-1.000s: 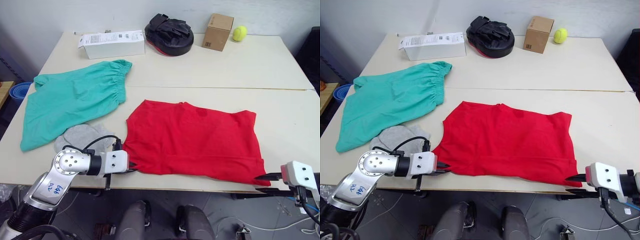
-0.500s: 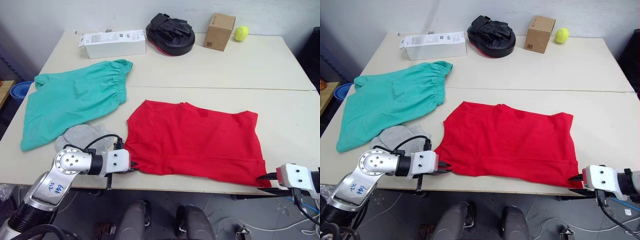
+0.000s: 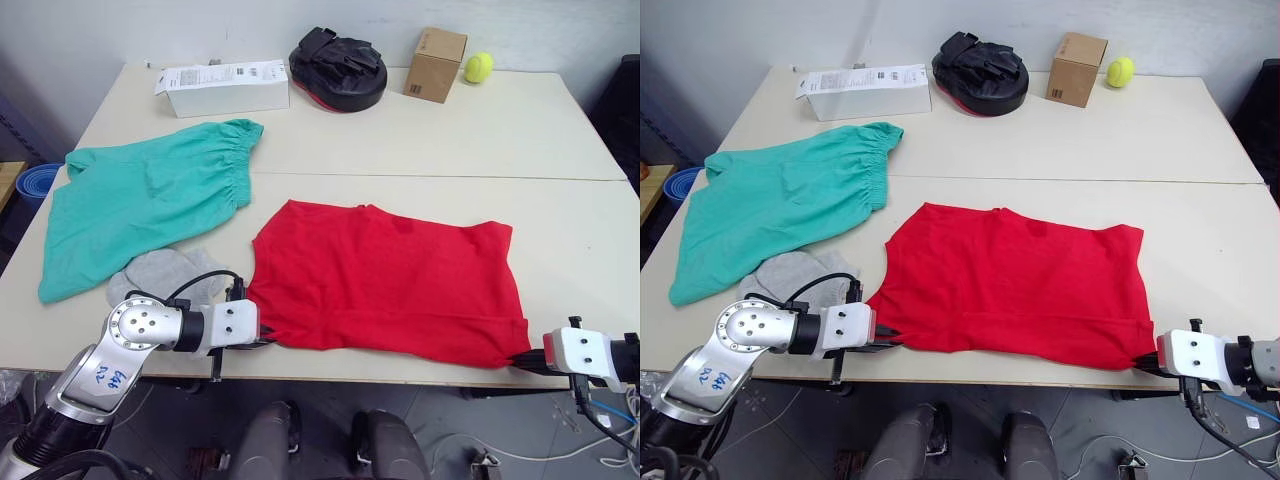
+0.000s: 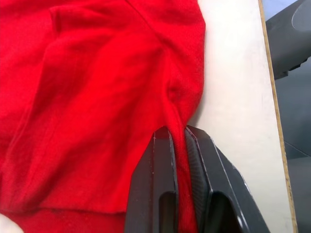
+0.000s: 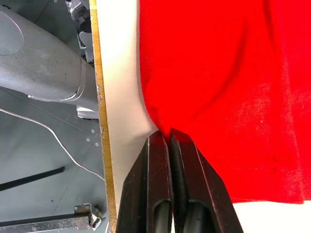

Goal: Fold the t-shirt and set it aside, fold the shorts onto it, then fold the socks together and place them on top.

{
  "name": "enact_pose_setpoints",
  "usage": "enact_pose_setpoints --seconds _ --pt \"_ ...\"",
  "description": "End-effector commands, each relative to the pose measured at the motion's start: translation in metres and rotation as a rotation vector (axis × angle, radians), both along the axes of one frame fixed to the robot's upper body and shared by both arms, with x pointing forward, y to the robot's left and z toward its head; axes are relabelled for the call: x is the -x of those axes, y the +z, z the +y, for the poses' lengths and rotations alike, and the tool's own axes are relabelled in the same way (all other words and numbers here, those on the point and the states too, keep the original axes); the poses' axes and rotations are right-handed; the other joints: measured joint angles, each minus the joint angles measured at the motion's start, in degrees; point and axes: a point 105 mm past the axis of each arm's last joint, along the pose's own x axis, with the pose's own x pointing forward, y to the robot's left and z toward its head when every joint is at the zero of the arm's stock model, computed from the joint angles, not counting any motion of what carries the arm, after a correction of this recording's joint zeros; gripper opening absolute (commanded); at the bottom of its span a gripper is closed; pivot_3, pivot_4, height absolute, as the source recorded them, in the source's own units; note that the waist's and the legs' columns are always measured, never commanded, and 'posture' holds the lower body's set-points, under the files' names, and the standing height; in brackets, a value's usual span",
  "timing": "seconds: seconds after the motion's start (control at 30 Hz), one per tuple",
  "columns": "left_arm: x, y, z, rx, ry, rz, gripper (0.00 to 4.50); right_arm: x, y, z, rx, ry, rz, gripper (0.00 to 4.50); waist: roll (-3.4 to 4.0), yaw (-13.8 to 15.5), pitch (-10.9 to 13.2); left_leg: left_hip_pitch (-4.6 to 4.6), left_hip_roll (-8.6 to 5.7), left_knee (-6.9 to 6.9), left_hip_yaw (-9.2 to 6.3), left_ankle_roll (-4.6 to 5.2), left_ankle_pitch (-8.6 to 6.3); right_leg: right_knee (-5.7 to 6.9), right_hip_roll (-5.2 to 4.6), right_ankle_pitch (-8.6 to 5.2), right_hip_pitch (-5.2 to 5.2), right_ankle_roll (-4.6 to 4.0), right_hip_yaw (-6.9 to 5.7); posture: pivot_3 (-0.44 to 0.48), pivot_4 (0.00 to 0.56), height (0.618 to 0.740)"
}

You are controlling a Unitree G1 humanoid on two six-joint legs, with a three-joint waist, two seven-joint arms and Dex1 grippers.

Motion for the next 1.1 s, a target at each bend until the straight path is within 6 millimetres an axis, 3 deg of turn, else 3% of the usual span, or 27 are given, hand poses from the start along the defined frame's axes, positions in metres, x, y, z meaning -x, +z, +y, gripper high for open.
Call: enact_pose_setpoints --seconds 0.03,0.23,0.53,0.97,1.1 --pt "0.003 0.009 0.000 0.011 -0.024 -0.026 0.01 -0.002 0.006 -0.002 0.009 0.010 0.004 0.00 0.00 0.0 0.0 0.00 0.00 0.00 0.00 0.00 0.00 0.00 0.00 0.00 0.00 0.00 0.00 0.000 0.150 0.740" --pt "0.009 0.007 0.005 0.013 -0.028 0.006 0.01 0.000 0.008 -0.001 0.006 0.039 0.015 0.00 0.01 0.0 0.0 0.00 0.00 -0.01 0.00 0.01 0.00 0.01 0.00 0.00 -0.02 0.00 -0.01 0.000 0.150 0.740" --pt "0.037 -0.004 0.013 -0.030 -0.072 0.133 0.01 0.015 0.009 -0.009 0.021 0.093 0.092 0.00 0.04 0.0 0.0 0.00 0.00 -0.02 0.00 0.01 -0.02 0.00 -0.01 0.00 -0.01 0.00 -0.01 0.000 0.150 0.740" --pt "0.031 -0.010 0.015 -0.014 -0.008 0.121 0.01 0.009 0.010 -0.004 0.008 0.081 0.054 0.00 0.06 0.0 0.0 0.00 0.00 -0.01 0.00 -0.10 -0.07 -0.01 -0.02 -0.01 -0.02 -0.01 0.01 0.000 0.150 0.740" --pt "0.032 -0.009 0.016 0.009 0.005 0.147 1.02 0.016 0.013 -0.003 -0.007 0.082 0.103 0.95 0.05 0.1 0.0 0.00 0.00 0.00 0.00 -0.07 -0.06 -0.01 -0.02 -0.01 -0.01 -0.01 0.01 0.000 0.150 0.740"
